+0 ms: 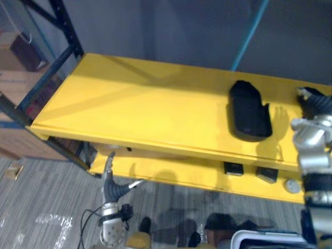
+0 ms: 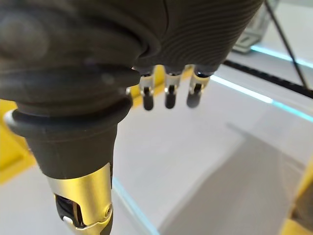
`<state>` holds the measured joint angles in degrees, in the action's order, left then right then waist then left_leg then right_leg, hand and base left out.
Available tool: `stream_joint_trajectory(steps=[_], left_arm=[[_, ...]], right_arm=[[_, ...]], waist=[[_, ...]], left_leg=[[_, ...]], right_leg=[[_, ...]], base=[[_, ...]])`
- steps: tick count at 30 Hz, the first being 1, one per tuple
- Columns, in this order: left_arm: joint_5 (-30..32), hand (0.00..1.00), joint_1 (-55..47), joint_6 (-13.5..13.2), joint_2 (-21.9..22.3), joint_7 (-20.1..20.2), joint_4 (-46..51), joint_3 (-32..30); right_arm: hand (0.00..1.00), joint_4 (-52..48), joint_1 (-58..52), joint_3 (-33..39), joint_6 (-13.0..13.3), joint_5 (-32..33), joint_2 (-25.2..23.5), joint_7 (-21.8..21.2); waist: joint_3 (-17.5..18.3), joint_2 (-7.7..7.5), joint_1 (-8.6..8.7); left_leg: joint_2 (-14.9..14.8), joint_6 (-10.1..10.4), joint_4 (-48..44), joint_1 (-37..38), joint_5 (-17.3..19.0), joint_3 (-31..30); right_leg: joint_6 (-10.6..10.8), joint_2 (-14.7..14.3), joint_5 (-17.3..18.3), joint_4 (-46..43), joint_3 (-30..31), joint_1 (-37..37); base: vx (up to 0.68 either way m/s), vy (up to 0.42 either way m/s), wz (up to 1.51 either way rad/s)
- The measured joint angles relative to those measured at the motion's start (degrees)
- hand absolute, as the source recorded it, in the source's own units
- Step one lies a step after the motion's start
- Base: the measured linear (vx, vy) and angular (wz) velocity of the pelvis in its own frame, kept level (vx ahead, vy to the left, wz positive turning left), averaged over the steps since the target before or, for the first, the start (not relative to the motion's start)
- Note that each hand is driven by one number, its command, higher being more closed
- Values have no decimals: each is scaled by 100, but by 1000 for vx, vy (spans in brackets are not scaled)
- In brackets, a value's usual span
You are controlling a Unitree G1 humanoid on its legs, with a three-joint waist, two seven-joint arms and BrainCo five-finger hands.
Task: Walk over and take plastic housings, then place them on the shelf
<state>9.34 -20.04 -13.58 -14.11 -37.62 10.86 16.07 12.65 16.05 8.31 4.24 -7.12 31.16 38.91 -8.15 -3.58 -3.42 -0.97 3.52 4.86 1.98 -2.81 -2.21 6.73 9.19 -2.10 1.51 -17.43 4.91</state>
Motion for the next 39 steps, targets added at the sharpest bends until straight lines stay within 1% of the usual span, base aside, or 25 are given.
stream_joint_trajectory(steps=[1,2,3,4,5,6,7,8,11,13,15,16,17,22,25,28,30,33,34,38,39], left_arm=[[4,0,22,-76,60,-23,26,-30],[5,0,48,-92,132,-34,25,-58],[6,0,74,-105,166,-38,25,-89],[7,0,79,-117,218,-74,14,-177],[5,0,83,-118,244,-118,-14,-249],[6,0,102,-121,245,-136,-33,-278],[8,0,136,-125,257,-151,-46,-338],[10,0,202,-126,299,-151,-47,-425],[23,0,277,-127,337,-141,-57,-459],[22,0,292,-127,335,-127,-58,-468],[22,0,286,-124,335,-58,-59,-467],[22,0,286,-124,335,-45,-59,-465],[22,0,284,-124,336,-20,-70,-459],[21,0,274,-114,332,-24,-166,-360],[20,0,277,-78,330,-26,-300,-330],[20,0,266,-70,321,-32,-320,-283],[19,0,247,-70,318,-33,-356,-232],[17,0,193,-71,318,-22,-475,-222],[17,0,194,-70,321,-17,-509,-223],[17,0,196,-71,329,45,-509,-234],[17,0,186,-75,342,182,-508,-233]], right_arm=[[0,-329,-318,1,17,30,-273,-25],[0,-660,-663,23,149,226,-468,-130],[0,-811,-809,27,219,327,-532,-219],[0,-1099,-1033,38,348,532,-639,-431],[0,-1377,-1251,67,575,825,-754,-724],[0,-1515,-1359,68,665,920,-802,-890],[0,-1749,-1544,62,741,973,-901,-1157],[100,-1925,-1737,53,843,973,-1020,-1470],[100,-2107,-2044,-8,850,941,-1212,-1964],[100,-2131,-2158,-31,847,770,-1256,-2146],[100,-2202,-2317,-174,844,421,-1288,-2413],[100,-2240,-2361,-236,844,272,-1288,-2461],[100,-2324,-2461,-411,844,-83,-1288,-2572],[100,-2329,-2614,-957,834,-402,-1286,-2784],[100,-2206,-2610,-1367,819,-632,-1276,-2800],[100,-1782,-2598,-1676,758,-644,-1273,-2801],[100,-1546,-2565,-1766,703,-471,-1271,-2793],[100,-1119,-2447,-1872,661,-145,-1272,-2775],[100,-919,-2413,-1881,642,87,-1278,-2776],[100,-631,-2340,-1880,581,417,-1334,-2736],[100,-135,-2106,-1866,598,587,-1619,-2219]], waist=[[58,9,76],[125,43,163],[143,56,190],[172,88,217],[254,108,269],[281,116,306],[329,114,373],[372,91,404],[465,35,434],[481,8,435],[493,-10,435],[496,-9,435],[507,1,432],[522,7,435],[528,-1,436],[549,-33,420],[554,-29,416],[606,30,418],[639,66,417],[681,135,417],[701,161,417]], left_leg=[[-14,17,3,10,18,126],[-27,10,7,23,52,170],[-39,19,8,47,86,238],[-61,3,10,107,137,358],[-80,-25,10,107,158,463],[-83,-25,10,113,158,478],[-94,-25,10,128,158,507],[-109,-27,10,166,162,562],[-114,-15,10,201,183,626],[-113,-19,11,202,186,642],[-111,-25,11,200,199,676],[-111,-23,10,198,203,696],[-113,-8,10,192,211,747],[-101,-13,9,187,224,768],[-91,-13,9,183,225,768],[-77,-16,9,174,227,752],[-60,-26,11,173,233,745],[-33,-44,16,172,255,741],[-26,-50,16,172,257,735],[-26,-55,16,171,230,707],[-21,-50,17,97,155,573]], right_leg=[[0,-6,0,1,75,-8],[0,-12,0,1,120,-17],[1,-13,0,1,174,-28],[2,-19,-1,2,265,-45],[1,-24,-2,6,346,-90],[1,-25,-2,11,357,-91],[-1,-31,-5,11,372,-92],[-4,-42,-8,10,420,-90],[-1,-49,-12,12,491,-91],[1,-49,-14,12,502,-99],[3,-48,-14,14,529,-118],[4,-48,-15,14,548,-131],[8,-52,-19,14,607,-169],[17,-41,-28,15,631,-181],[18,-32,-29,17,632,-184],[20,-24,-30,17,629,-183],[27,-22,-34,17,627,-181],[37,-8,-40,17,627,-182],[41,-2,-42,16,624,-181],[40,-5,-43,16,603,-174],[37,-4,-44,10,467,-183]], base=[[-11,4,-32],[-26,12,-31],[-40,20,-38],[-41,26,-47],[-35,16,-43],[-18,5,-22],[-13,-9,-16],[-10,-11,-19],[-1,-2,-14],[3,3,-2],[16,7,-6],[28,10,-15],[25,8,-15],[43,7,-3],[21,4,1],[4,1,1],[0,0,0],[0,0,0],[0,0,0],[-11,-6,7],[-53,-16,25]])
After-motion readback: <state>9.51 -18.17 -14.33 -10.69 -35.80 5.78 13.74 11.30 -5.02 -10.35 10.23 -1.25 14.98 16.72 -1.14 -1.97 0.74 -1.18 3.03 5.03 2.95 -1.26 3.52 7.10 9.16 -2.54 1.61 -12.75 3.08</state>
